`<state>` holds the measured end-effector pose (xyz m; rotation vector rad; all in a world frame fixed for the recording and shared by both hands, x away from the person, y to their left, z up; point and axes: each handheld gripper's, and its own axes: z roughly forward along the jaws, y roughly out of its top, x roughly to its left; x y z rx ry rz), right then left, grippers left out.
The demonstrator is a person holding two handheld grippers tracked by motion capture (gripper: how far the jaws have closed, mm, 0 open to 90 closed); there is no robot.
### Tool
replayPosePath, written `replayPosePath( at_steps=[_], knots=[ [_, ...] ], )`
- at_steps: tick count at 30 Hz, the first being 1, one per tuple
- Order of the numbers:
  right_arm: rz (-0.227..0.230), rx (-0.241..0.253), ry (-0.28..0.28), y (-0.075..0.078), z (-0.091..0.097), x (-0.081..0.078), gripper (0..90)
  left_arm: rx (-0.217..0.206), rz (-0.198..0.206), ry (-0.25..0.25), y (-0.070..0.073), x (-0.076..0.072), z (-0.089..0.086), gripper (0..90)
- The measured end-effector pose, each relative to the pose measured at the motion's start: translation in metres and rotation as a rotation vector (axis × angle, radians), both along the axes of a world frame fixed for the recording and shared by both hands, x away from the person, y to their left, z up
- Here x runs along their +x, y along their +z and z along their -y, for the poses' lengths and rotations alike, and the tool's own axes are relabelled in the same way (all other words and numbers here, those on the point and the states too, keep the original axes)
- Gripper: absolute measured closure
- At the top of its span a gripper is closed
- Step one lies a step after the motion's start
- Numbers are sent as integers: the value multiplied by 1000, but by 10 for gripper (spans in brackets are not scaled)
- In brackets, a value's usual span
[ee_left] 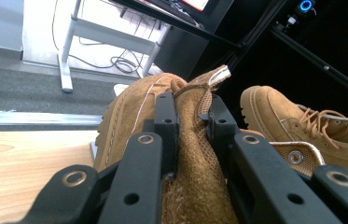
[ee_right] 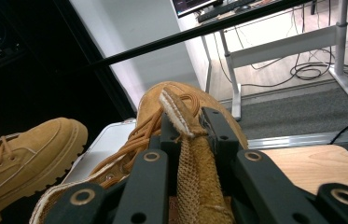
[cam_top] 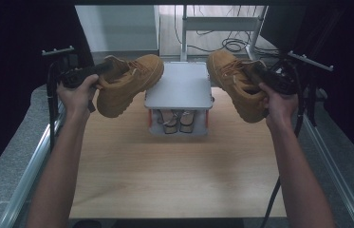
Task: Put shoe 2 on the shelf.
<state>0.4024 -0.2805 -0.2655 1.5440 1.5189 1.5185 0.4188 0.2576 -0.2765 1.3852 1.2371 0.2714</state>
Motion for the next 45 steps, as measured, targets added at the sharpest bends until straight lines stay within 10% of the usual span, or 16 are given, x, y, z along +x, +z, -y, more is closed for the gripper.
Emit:
replayPosePath(
  at_steps=[45],
  knots=[
    [-81, 87, -50, 3, -86, 57, 791, -58, -37, 122, 6, 43, 66, 784]
  ],
)
